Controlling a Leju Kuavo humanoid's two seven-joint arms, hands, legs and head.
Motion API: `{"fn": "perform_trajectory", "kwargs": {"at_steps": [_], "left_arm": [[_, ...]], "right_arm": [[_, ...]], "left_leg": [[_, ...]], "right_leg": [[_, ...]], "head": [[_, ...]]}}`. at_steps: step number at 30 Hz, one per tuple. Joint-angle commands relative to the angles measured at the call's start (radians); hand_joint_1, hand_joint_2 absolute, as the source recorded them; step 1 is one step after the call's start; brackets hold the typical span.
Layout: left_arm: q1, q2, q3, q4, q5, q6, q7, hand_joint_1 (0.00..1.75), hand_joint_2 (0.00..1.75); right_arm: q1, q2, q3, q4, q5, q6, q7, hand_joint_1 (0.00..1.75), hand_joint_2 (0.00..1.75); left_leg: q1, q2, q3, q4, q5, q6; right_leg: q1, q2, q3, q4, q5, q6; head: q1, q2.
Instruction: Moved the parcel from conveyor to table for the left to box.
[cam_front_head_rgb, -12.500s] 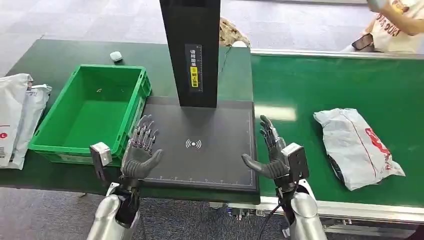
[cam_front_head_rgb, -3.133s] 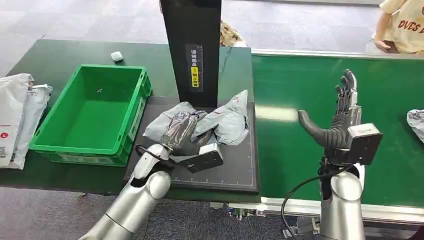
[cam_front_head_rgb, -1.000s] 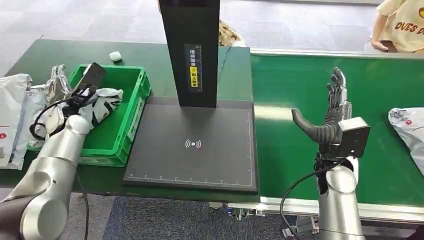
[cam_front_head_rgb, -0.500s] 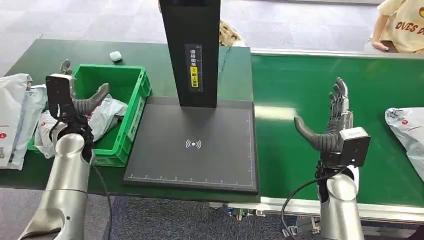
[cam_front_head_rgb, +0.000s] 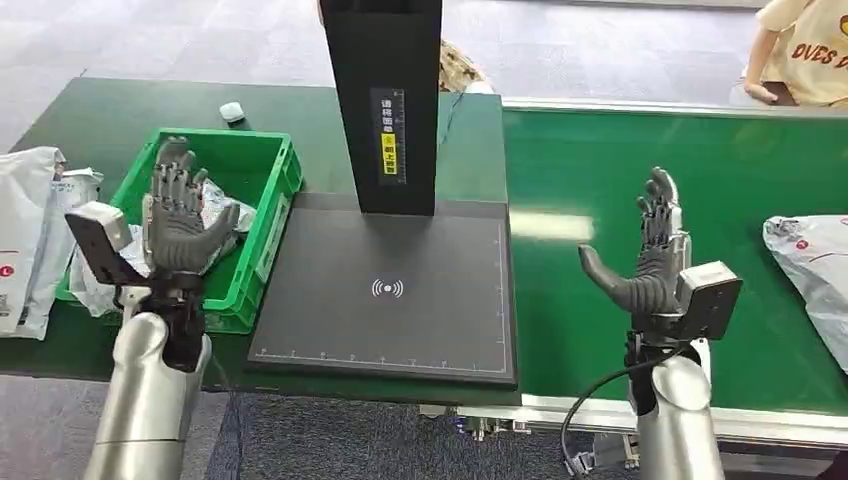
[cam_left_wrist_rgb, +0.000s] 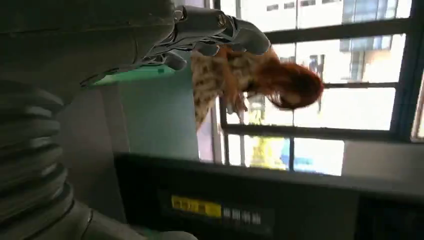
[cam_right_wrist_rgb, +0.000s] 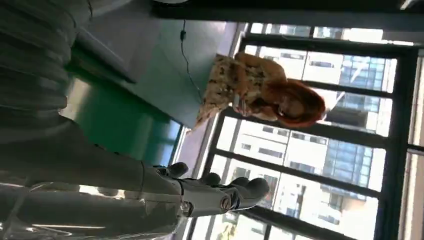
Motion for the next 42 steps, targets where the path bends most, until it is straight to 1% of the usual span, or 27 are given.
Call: {"fn": "perform_trajectory", "kwargs": {"at_steps": [1,2,3,5,6,8,9,11,12,14,15,22,23,25,26,28,29,31,34,35,36,37,38,39,42], "left_arm": [[0.135,-0.050,-0.048,0.006,0.148,-0.107,-0.048,0.00,1.75],[0.159,-0.055,-0.045,0.015,0.154,-0.106,-0.047,0.00,1.75],[0.174,-0.058,-0.049,0.026,0.164,-0.123,-0.025,0.00,1.75],[0.188,-0.060,-0.051,0.027,0.160,-0.126,-0.027,0.00,1.75],[0.190,-0.058,-0.054,0.022,0.154,-0.131,-0.029,0.00,1.75],[0.205,-0.056,-0.062,0.005,0.118,-0.142,-0.052,0.00,1.75],[0.212,-0.060,-0.063,0.005,0.099,-0.136,-0.044,0.00,1.75],[0.218,-0.063,-0.068,0.007,0.060,-0.111,-0.049,0.00,1.75],[0.219,-0.064,-0.067,0.007,0.059,-0.110,-0.050,0.00,1.75],[0.219,-0.064,-0.067,0.007,0.059,-0.110,-0.050,0.00,1.75],[0.219,-0.064,-0.067,0.007,0.059,-0.110,-0.050,0.00,1.75],[0.216,-0.064,-0.066,0.006,0.060,-0.111,-0.049,0.00,1.75],[0.216,-0.064,-0.066,0.006,0.060,-0.111,-0.049,0.00,1.75],[0.223,-0.069,-0.054,-0.006,0.041,-0.104,-0.058,0.00,1.75],[0.227,-0.070,-0.052,-0.014,0.036,-0.109,-0.060,0.00,1.75],[0.238,-0.071,-0.041,-0.043,0.036,-0.121,-0.066,0.00,1.75],[0.243,-0.075,-0.031,-0.056,0.041,-0.134,-0.069,0.00,1.75],[0.246,-0.076,-0.029,-0.067,0.032,-0.137,-0.068,0.00,1.75],[0.248,-0.079,-0.027,-0.063,0.038,-0.174,-0.071,0.00,1.75],[0.249,-0.083,-0.024,-0.061,0.040,-0.184,-0.070,0.00,1.75],[0.248,-0.085,-0.025,-0.060,0.036,-0.192,-0.070,0.00,1.75],[0.247,-0.085,-0.025,-0.060,0.033,-0.193,-0.071,0.00,1.75],[0.247,-0.085,-0.025,-0.060,0.033,-0.193,-0.071,0.00,1.75],[0.246,-0.087,-0.025,-0.060,0.033,-0.193,-0.071,0.00,1.75],[0.246,-0.087,-0.025,-0.060,0.033,-0.193,-0.071,0.00,1.75]], "right_arm": [[0.031,0.044,0.106,0.155,-0.024,0.022,0.027,0.00,1.75],[0.037,0.046,0.098,0.173,-0.041,0.022,0.019,0.00,1.75],[0.043,0.046,0.090,0.181,-0.059,0.024,0.009,0.00,1.75],[0.046,0.041,0.089,0.184,-0.065,0.028,0.004,0.00,1.75],[0.047,0.041,0.088,0.179,-0.066,0.028,0.003,0.00,1.75],[0.051,0.042,0.093,0.167,-0.062,0.028,0.001,0.00,1.75],[0.050,0.040,0.107,0.165,-0.042,0.019,0.002,0.00,1.75],[0.046,0.043,0.132,0.168,-0.013,0.018,0.004,0.00,1.75],[0.046,0.046,0.135,0.168,-0.010,0.017,0.004,0.00,1.75],[0.046,0.046,0.135,0.168,-0.010,0.017,0.004,0.00,1.75],[0.046,0.046,0.135,0.168,-0.010,0.017,0.004,0.00,1.75],[0.046,0.047,0.136,0.167,-0.009,0.016,0.004,0.00,1.75],[0.046,0.047,0.136,0.167,-0.009,0.016,0.004,0.00,1.75],[0.050,0.055,0.133,0.162,-0.002,0.021,0.002,0.00,1.75],[0.052,0.059,0.137,0.159,0.008,0.025,0.003,0.00,1.75],[0.052,0.067,0.146,0.158,0.038,0.016,0.008,0.00,1.75],[0.050,0.074,0.142,0.159,0.044,0.016,0.008,0.00,1.75],[0.048,0.079,0.139,0.158,0.051,0.016,0.010,0.00,1.75],[0.054,0.087,0.122,0.147,0.063,0.020,0.012,0.00,1.75],[0.055,0.087,0.117,0.146,0.067,0.023,0.012,0.00,1.75],[0.056,0.089,0.113,0.146,0.072,0.024,0.011,0.00,1.75],[0.056,0.091,0.111,0.147,0.074,0.025,0.011,0.00,1.75],[0.056,0.091,0.111,0.147,0.074,0.025,0.011,0.00,1.75],[0.055,0.090,0.110,0.146,0.074,0.025,0.011,0.00,1.75],[0.055,0.090,0.110,0.146,0.074,0.025,0.011,0.00,1.75]], "left_leg": [[0.000,0.002,0.005,-0.002,-0.001,0.000],[0.000,0.003,0.009,-0.004,-0.002,-0.001],[0.000,0.003,0.010,-0.005,-0.002,-0.001],[0.000,0.001,0.006,-0.003,-0.001,0.000],[0.000,0.001,0.008,-0.004,-0.002,0.000],[0.000,0.001,0.004,-0.002,-0.001,0.000],[0.000,0.002,0.006,-0.003,-0.002,0.000],[0.000,0.001,0.004,-0.002,-0.001,0.000],[0.000,0.002,0.006,-0.002,-0.002,0.000],[0.000,0.001,0.003,-0.001,-0.001,-0.001],[0.001,0.002,0.005,-0.002,-0.002,-0.001],[0.000,0.001,0.003,-0.001,-0.001,0.000],[0.000,0.001,0.005,-0.002,-0.002,-0.001],[0.000,0.000,0.003,-0.001,-0.001,0.000],[0.001,0.001,0.006,-0.002,-0.002,-0.001],[0.000,0.001,0.003,-0.001,-0.001,0.000],[0.001,0.002,0.005,-0.002,-0.002,-0.001],[0.001,0.002,0.002,-0.001,-0.001,-0.001],[0.001,0.002,0.006,-0.002,-0.002,-0.001],[0.000,0.001,0.003,-0.001,-0.001,-0.001],[0.001,0.001,0.006,-0.002,-0.002,-0.001],[0.000,0.001,0.003,-0.001,-0.001,0.000],[0.000,0.001,0.005,-0.002,-0.002,-0.001],[0.000,0.001,0.003,-0.001,-0.001,0.000],[0.000,0.001,0.006,-0.002,-0.002,-0.001]], "right_leg": [[0.001,0.002,0.004,-0.002,0.000,-0.001],[0.001,0.002,0.008,-0.004,-0.001,-0.001],[0.001,0.002,0.009,-0.005,-0.001,-0.001],[0.001,0.001,0.006,-0.003,-0.001,-0.001],[0.001,0.001,0.008,-0.004,-0.001,-0.001],[0.001,0.000,0.003,-0.002,-0.001,-0.001],[0.001,0.001,0.006,-0.003,-0.001,-0.001],[0.000,0.001,0.003,-0.002,-0.001,-0.001],[0.001,0.001,0.005,-0.003,-0.001,-0.001],[0.001,0.001,0.003,-0.001,-0.001,-0.001],[0.001,0.001,0.005,-0.002,-0.001,-0.001],[0.001,0.000,0.002,-0.001,-0.001,-0.001],[0.001,0.000,0.005,-0.002,-0.001,-0.001],[0.001,0.000,0.002,-0.001,-0.001,-0.001],[0.001,0.000,0.006,-0.003,-0.001,-0.001],[0.001,0.000,0.002,-0.001,-0.001,-0.001],[0.001,0.001,0.005,-0.002,-0.001,-0.001],[0.001,0.001,0.002,-0.001,-0.001,-0.001],[0.001,0.001,0.005,-0.002,-0.002,-0.002],[0.001,0.000,0.003,-0.001,-0.001,-0.001],[0.001,0.000,0.005,-0.002,-0.001,-0.001],[0.001,0.000,0.002,-0.001,-0.001,-0.001],[0.001,0.001,0.004,-0.002,-0.001,-0.001],[0.001,0.000,0.003,-0.001,-0.001,-0.001],[0.001,0.000,0.005,-0.002,-0.001,-0.001]], "head": [[0.000,0.000],[0.000,0.000],[0.000,0.000],[0.000,0.000],[0.000,0.000],[0.000,0.000],[0.000,0.000],[0.000,0.000],[0.000,0.000],[0.000,0.000],[0.000,0.000],[0.000,0.000],[0.000,0.000],[0.000,0.000],[0.000,0.000],[0.000,0.000],[0.000,0.000],[0.000,0.000],[0.000,0.000],[0.000,0.000],[0.000,0.000],[0.000,0.000],[0.000,0.000],[0.000,0.000],[0.000,0.000]]}}
